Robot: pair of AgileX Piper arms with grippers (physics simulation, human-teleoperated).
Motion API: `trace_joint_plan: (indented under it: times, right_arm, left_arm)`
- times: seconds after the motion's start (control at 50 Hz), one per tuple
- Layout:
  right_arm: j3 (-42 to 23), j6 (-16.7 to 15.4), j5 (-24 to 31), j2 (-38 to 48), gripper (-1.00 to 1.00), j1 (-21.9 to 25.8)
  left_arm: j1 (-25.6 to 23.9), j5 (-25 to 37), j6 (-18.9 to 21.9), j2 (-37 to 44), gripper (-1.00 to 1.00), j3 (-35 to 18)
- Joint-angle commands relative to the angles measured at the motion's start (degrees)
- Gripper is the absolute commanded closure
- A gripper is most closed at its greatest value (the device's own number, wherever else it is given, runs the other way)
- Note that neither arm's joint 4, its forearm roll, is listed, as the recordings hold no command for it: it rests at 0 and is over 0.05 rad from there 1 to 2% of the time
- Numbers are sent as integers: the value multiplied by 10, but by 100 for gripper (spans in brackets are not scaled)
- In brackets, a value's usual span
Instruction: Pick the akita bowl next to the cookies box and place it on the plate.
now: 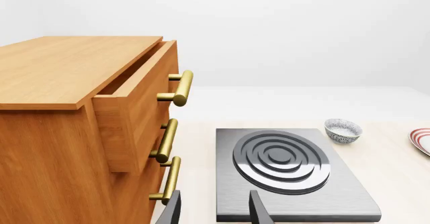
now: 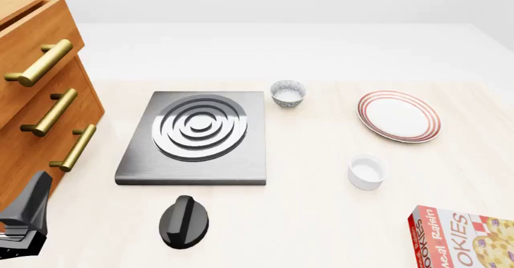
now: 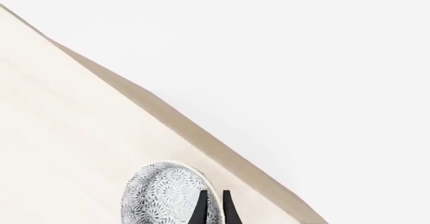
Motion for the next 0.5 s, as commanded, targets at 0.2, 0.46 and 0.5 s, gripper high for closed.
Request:
trace_joint_plan:
  times: [0.2,0.46,0.5]
  right_arm:
    - [27,28,23,-54,100,10]
    - [34,47,55,-122,100,22]
    - [33,51,63,-132,100,26]
  left_arm:
    - [0,0,0,0,-100,0]
    - [0,0,0,0,-100,0]
    - [0,0,0,0,-100,0]
